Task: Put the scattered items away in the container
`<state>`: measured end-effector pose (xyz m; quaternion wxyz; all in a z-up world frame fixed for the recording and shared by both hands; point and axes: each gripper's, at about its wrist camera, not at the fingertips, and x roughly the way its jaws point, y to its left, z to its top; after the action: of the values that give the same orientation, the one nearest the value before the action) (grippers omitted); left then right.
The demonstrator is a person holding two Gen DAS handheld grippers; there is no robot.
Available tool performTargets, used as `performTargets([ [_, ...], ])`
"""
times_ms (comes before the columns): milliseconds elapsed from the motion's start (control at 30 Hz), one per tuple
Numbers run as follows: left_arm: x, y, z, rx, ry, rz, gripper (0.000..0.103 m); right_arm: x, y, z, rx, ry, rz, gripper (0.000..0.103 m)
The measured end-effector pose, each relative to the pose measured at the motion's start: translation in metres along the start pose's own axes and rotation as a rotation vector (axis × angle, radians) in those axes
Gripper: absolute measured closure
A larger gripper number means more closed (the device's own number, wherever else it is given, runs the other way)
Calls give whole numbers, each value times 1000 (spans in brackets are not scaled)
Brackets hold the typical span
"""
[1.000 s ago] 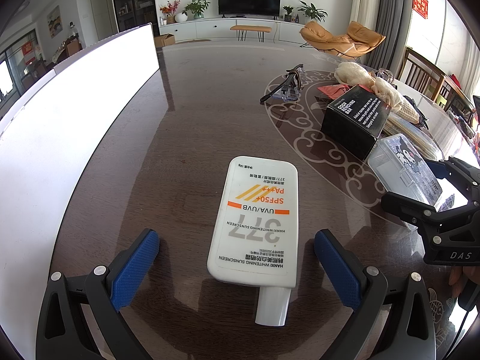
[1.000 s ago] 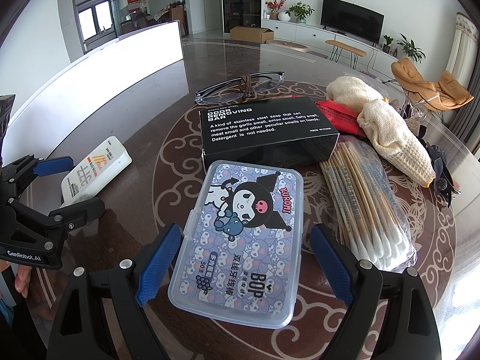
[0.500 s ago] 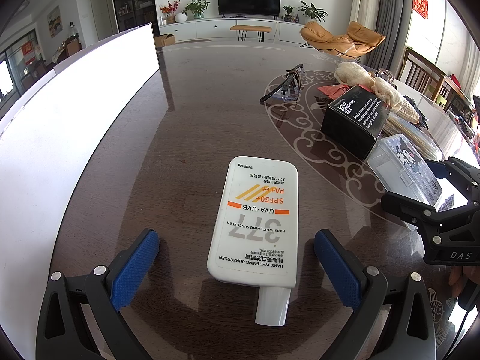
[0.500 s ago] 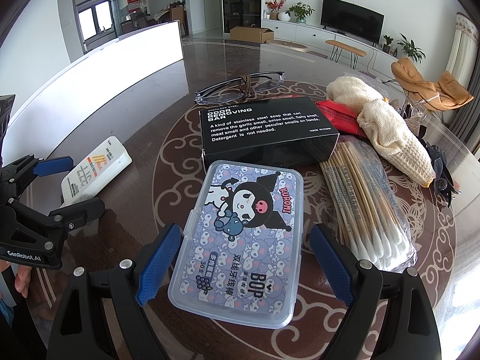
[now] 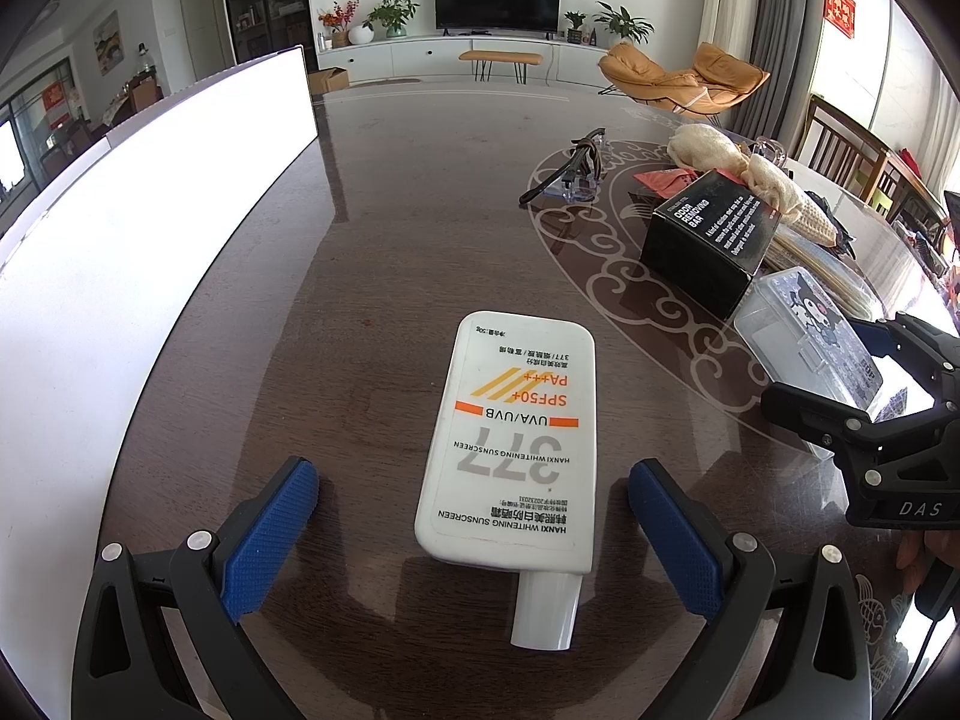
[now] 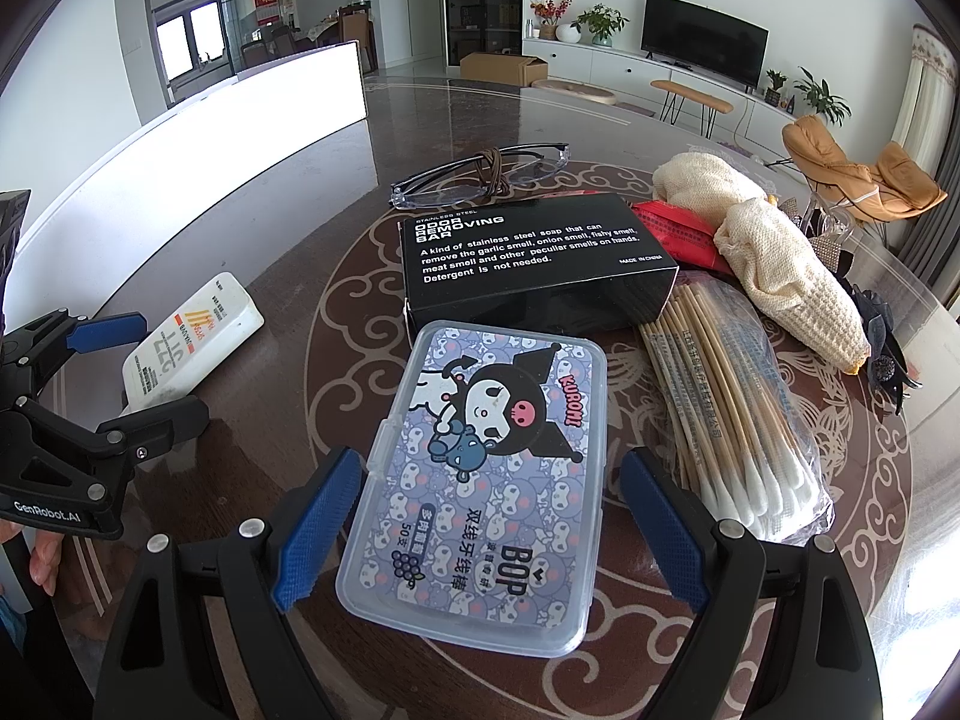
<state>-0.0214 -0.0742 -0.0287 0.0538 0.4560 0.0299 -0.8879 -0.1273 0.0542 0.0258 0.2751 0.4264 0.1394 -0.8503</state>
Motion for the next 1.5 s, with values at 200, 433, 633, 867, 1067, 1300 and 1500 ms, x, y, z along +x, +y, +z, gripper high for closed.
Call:
performTargets([
  [200, -3, -1, -2, 23, 10, -12, 0, 0, 0, 0, 0, 0, 0, 13],
  [433, -7, 1, 2, 40, -9, -17, 34, -2, -1, -1, 2, -6, -2, 17],
  [633, -23, 9, -1, -2, -7, -48, 52, -31, -5, -13, 50, -40, 52, 42],
  [867, -50, 10, -4, -59, -9, -138, 52, -55, -2, -16, 58, -21, 72, 42],
  [1067, -114, 69, 35, -107, -102, -150, 53, -84, 34, 47, 13, -89, 140, 42],
  [1300, -148, 219, 55, -284, -133, 22, 59, -75, 150, 175, -89, -141, 326, 42],
  [1500, -120, 301, 51, -394, -33, 85, 65, -17, 262, 247, -155, -86, 398, 42],
])
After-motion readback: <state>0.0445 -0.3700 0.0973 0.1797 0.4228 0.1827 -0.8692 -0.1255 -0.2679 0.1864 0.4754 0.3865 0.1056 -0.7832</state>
